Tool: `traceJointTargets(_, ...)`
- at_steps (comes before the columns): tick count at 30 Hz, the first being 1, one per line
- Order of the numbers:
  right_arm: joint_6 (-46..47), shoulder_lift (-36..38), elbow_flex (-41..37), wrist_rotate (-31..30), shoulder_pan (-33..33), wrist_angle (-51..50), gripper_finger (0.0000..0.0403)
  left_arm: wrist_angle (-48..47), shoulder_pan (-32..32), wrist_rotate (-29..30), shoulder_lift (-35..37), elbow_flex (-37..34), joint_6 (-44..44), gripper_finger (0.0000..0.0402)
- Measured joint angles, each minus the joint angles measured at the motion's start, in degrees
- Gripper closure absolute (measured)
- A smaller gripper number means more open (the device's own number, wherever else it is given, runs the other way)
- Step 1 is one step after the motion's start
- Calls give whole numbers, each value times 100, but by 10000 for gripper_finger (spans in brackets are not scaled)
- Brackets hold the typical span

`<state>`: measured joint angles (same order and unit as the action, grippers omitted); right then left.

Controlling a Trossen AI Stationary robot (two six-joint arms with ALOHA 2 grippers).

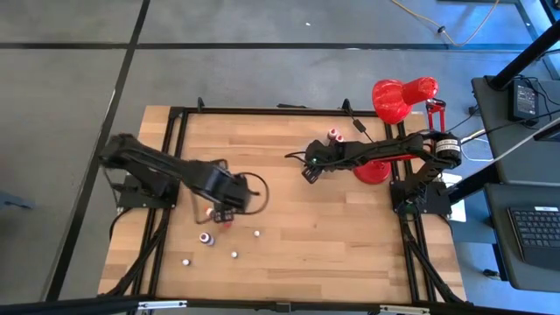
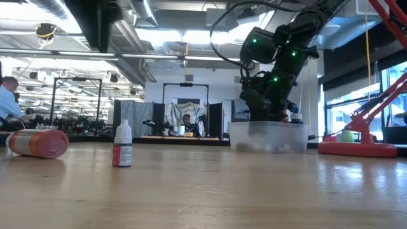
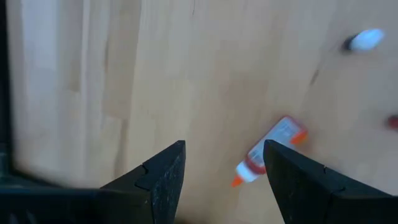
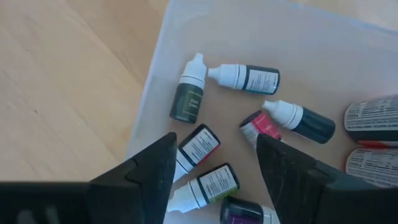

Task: Pick & Place food coloring
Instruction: Put the big orange food coloring bottle in the transparent bin

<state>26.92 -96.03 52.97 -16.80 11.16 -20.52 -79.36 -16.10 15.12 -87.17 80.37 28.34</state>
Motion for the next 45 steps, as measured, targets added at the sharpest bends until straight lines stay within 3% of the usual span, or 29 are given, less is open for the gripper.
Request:
traceJointTargets(8, -9, 0, 0, -2, 0, 84, 176, 1659, -42, -255, 2129, -2102, 789, 190)
traceJointTargets(14, -7, 0, 0, -4, 0, 342, 176, 1703, -42, -822, 2666, -3333, 691, 190)
traceJointTargets(19, -11, 0, 0, -6, 0, 407, 176, 2054, -42, -1293, 2571, -3933, -77, 190)
traceJointTargets(27, -7, 0, 0, -6, 0, 411, 176, 2539, -42, -1416, 2176, -4154, -1042, 190)
traceJointTargets(45, 126, 0, 0, -6, 0, 433, 176, 3223, -42, -1631, 725, -4228, -1777, 190)
